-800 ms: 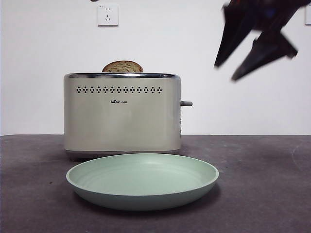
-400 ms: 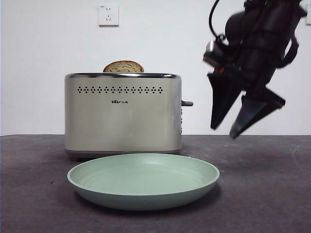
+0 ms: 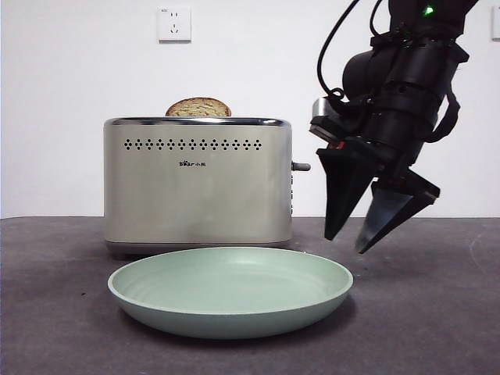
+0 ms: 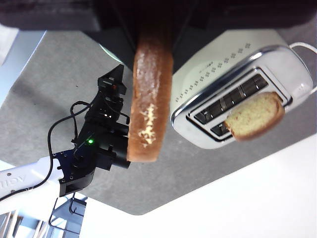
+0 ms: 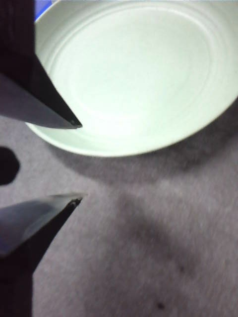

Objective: Take the bread from the toaster,put the bread on the plate,put the plate on the table

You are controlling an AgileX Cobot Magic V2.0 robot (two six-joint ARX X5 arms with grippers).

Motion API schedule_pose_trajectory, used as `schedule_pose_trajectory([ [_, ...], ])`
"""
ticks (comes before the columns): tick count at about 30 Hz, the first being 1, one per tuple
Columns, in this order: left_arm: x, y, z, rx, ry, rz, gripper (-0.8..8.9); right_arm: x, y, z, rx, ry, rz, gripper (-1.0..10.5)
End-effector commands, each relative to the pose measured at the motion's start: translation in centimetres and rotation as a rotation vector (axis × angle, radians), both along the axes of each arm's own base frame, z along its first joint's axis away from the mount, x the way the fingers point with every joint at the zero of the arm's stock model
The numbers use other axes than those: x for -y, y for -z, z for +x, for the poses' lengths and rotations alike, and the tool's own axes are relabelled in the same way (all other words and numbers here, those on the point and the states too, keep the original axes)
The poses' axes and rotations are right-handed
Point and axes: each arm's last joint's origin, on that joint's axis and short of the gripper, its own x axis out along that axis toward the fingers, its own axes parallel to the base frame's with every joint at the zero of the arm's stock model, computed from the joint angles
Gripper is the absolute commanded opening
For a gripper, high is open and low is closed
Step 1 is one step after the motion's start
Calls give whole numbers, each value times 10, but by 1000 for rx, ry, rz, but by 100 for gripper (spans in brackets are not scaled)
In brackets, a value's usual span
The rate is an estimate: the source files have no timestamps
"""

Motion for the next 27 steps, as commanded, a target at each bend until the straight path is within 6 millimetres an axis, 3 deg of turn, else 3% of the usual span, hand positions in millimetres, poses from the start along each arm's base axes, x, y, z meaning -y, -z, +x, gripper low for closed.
schedule_pose_trajectory([
  [1,-4,11,-9,-7,-17,-53,-8,-7,4,-1,8,-31,1,221],
  [8,-17,32,-31,-4,-91,-96,-8,-15,7,-1,32,-50,8,221],
  [18,-31,29,-61,44,-98,-159,-8,-19,25,3,-6,-55,-13,213],
  [22,-33,30,-65,35,-101,-160,-8,-19,25,3,-2,-58,-13,-24],
  [27,-33,32,-66,16,-102,-149,-8,-19,25,3,-1,-58,-14,-12],
])
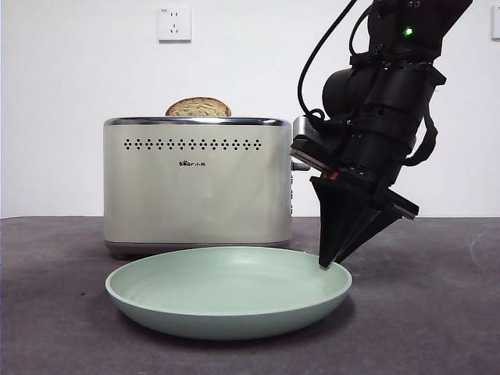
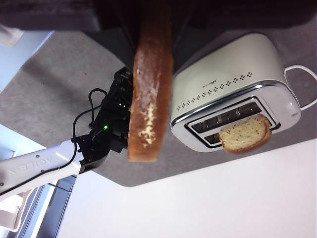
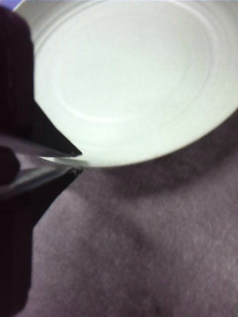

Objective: Take the bread from the toaster,put the bread on the plate,put the plate on the table

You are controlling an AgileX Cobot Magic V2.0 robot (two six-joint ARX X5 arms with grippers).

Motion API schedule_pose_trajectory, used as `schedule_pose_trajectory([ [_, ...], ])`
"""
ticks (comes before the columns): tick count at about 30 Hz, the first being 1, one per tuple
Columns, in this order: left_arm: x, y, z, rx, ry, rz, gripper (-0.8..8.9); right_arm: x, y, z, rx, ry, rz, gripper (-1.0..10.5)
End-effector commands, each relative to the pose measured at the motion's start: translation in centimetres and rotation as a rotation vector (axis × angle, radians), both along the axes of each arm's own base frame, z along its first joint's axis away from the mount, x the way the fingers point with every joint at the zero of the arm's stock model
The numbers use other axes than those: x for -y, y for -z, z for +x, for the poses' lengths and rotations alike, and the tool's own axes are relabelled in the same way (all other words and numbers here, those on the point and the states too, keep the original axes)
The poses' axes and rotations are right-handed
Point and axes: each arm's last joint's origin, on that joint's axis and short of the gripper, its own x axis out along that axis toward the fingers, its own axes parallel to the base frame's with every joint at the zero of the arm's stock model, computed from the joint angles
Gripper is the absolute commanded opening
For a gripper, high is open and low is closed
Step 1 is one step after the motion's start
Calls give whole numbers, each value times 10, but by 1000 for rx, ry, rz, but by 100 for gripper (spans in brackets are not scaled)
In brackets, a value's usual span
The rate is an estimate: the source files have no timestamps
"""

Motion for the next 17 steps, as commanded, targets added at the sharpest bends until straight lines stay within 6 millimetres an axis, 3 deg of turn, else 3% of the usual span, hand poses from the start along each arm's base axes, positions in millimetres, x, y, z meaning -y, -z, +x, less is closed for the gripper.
schedule_pose_trajectory([
  [1,0,0,0,-1,-2,-6,-8,-1,6,0,-7,-12,-6,-12],
  [10,2,1,5,-17,1,1,-8,1,-2,-3,-14,2,-6,-12],
  [17,18,8,35,-108,46,48,-9,6,-37,-13,60,18,34,-12],
])
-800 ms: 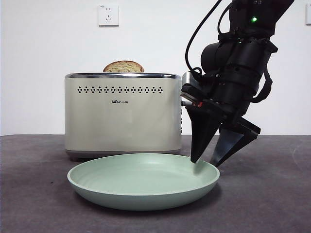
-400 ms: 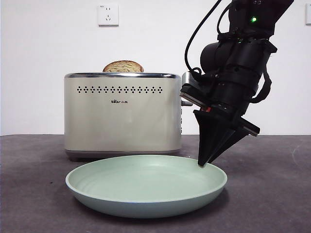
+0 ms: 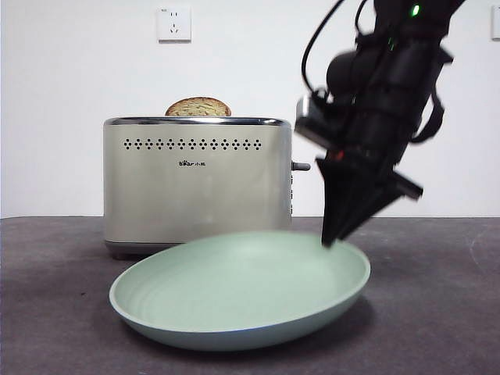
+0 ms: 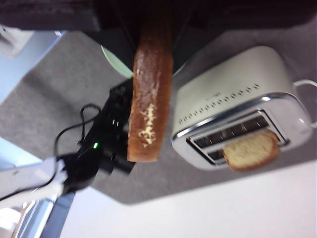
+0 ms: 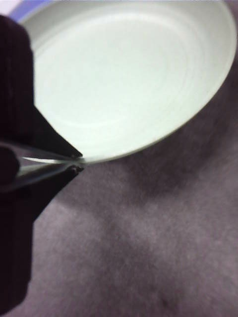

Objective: Take the bread from the toaster,put the bread on the plate,put the plate on the table

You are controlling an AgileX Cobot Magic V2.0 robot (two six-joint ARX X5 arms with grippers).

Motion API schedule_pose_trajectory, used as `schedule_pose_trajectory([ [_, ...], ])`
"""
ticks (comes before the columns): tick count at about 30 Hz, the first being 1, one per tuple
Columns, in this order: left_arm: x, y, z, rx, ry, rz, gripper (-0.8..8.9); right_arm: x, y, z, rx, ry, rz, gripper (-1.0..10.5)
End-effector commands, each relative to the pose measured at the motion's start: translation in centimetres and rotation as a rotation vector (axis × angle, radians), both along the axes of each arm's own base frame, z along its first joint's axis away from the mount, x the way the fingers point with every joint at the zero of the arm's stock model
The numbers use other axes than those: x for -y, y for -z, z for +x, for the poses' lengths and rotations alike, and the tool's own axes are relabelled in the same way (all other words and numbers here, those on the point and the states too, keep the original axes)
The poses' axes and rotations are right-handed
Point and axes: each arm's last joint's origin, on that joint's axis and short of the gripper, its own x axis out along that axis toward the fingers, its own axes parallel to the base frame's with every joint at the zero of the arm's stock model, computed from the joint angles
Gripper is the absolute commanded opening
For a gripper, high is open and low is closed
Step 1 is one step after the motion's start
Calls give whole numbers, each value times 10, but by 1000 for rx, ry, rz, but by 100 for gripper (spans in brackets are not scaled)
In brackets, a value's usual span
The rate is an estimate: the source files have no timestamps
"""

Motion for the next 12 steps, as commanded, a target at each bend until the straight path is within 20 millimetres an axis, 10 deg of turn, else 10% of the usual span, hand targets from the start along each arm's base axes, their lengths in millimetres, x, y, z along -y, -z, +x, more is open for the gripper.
schedule_pose_trajectory([
  [1,9,4,15,-40,52,14,-9,3,-21,-7,45,13,27,-12],
  [12,60,40,98,-302,389,-53,-9,32,-84,-35,176,66,92,-13],
])
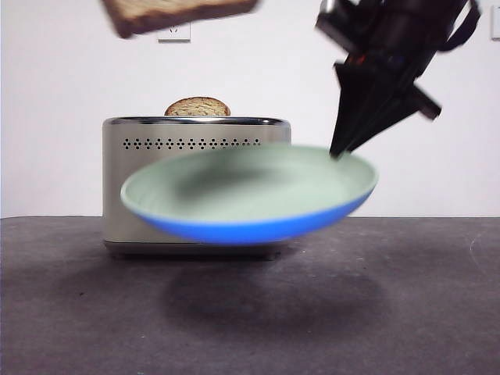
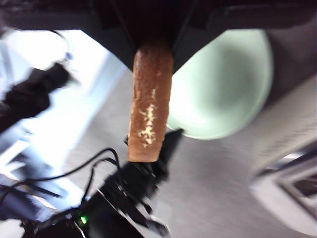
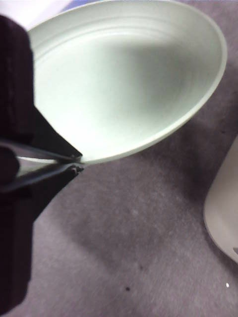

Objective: Take the bread from the toaster,put the bread on the plate,put the plate on the table

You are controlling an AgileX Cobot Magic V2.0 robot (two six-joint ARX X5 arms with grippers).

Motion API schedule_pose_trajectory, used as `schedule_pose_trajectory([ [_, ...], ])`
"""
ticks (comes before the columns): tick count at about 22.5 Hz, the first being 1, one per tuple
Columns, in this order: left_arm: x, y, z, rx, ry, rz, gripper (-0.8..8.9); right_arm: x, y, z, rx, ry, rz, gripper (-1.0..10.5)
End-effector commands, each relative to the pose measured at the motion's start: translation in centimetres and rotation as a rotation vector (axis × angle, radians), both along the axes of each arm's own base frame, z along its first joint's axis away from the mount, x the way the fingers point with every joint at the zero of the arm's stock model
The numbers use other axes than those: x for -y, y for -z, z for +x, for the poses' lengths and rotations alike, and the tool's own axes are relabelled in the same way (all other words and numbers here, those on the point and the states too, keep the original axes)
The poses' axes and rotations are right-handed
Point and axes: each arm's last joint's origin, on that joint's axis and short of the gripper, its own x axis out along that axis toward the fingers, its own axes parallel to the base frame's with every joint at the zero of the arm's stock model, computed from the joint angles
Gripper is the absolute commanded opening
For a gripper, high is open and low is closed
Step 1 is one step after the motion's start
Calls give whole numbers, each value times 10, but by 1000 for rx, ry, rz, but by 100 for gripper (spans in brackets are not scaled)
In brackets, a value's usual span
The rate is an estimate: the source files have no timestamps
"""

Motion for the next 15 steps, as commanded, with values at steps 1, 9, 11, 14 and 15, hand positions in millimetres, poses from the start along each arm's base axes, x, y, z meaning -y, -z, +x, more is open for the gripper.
schedule_pose_trajectory([
  [1,12,11,18,-42,88,-33,-9,10,-7,-4,-11,34,8,-13],
  [9,53,64,83,-250,219,-97,-9,37,-28,-18,7,88,19,-12],
  [11,65,75,93,-280,242,-125,-9,37,-29,-19,11,87,20,-12],
  [14,82,86,101,-306,250,-129,-9,37,-29,-20,4,79,37,-12],
  [15,85,90,101,-305,218,-96,-8,36,-29,-20,-4,69,58,-12],
])
